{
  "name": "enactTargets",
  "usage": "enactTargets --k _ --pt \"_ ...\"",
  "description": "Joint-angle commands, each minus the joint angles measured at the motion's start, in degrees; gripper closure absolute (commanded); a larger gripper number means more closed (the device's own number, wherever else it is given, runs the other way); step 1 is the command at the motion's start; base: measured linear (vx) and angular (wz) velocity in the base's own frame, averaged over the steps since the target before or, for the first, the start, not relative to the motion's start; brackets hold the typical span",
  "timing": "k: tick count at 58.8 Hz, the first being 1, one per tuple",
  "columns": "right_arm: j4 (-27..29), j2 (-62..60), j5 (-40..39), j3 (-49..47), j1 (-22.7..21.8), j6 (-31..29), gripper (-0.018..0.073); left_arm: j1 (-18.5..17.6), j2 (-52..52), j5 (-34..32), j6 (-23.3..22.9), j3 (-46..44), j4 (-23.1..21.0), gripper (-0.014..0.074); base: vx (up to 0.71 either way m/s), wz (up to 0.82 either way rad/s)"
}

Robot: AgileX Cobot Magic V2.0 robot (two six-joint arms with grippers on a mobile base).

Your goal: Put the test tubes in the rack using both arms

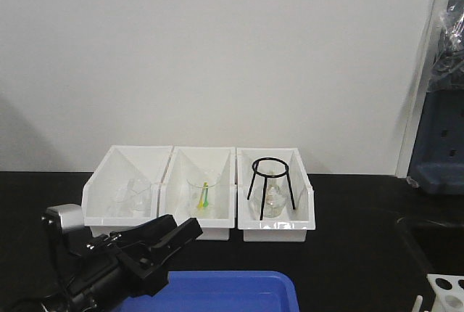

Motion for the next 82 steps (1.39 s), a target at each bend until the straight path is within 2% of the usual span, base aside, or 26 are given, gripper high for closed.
enactTargets --k 1,6,8,13,18,27,29,39,47,58,65,69,76,82 --pt "-0.77 -3.65 1.91 -4.95 -0.38 -0.29 0.0050 -0.02 -3.02 -3.03 0.39 -1.26 -3.58 0.0079 0.00 0.00" --pt "-0.82 -6.63 5.55 -6.95 -0.38 -0.29 0.0050 -0.02 -5.79 -0.25 1.27 -1.26 -6.20 0.0098 0.00 0.00" --pt "-1.00 -7.65 6.68 -7.32 -0.38 -0.29 0.0050 -0.02 -7.41 1.01 3.50 -1.26 -6.87 0.0108 0.00 0.00" --pt "-1.68 -9.70 8.82 -7.56 -0.38 -0.34 0.0050 -0.02 -12.62 4.86 12.47 -1.26 -7.69 0.0134 0.00 0.00" --pt "-1.95 -10.53 10.58 -7.56 -0.38 -0.28 0.0050 -0.02 -19.78 11.73 18.45 -1.26 -7.69 0.0153 0.00 0.00" --pt "-1.95 -10.53 10.84 -7.56 -0.38 -0.28 0.0050 -0.02 -32.66 27.86 20.16 -1.26 -7.69 0.0188 0.00 0.00" --pt "-1.95 -10.53 10.78 -7.56 -0.38 -0.28 0.0050 -0.02 -35.76 33.13 20.16 -1.26 -7.63 0.0197 0.00 0.00" --pt "-1.89 -10.53 10.84 -7.56 -0.38 -0.28 0.0050 -0.02 -45.22 46.83 20.16 -1.26 -7.63 0.0228 0.00 0.00" --pt "-1.89 -10.53 10.84 -7.56 -0.38 -0.28 0.0050 -0.02 -49.46 50.79 20.16 -1.26 -7.63 0.0242 0.00 0.00" --pt "-1.89 -10.53 10.84 -7.56 -0.38 -0.28 0.0050 -0.02 -50.85 51.17 20.23 -1.26 -7.58 0.0246 0.00 0.00" --pt "-1.89 -10.53 10.84 -7.56 -0.38 -0.28 0.0050 -0.02 -50.85 52.55 22.95 -1.26 -7.58 0.0272 0.00 0.00" --pt "-1.89 -10.53 10.84 -7.56 -0.38 -0.28 0.0050 -0.02 -51.01 53.89 22.96 -1.19 -7.58 0.0320 0.00 0.00" --pt "-1.89 -10.53 10.84 -7.56 -0.38 -0.28 0.0050 0.06 -51.01 56.44 22.96 -1.19 -7.58 0.0468 0.00 0.00" --pt "-1.89 -10.53 10.84 -7.56 -0.38 -0.28 0.0050 1.86 -51.01 59.14 23.05 -1.19 -7.47 0.0603 0.00 0.00"
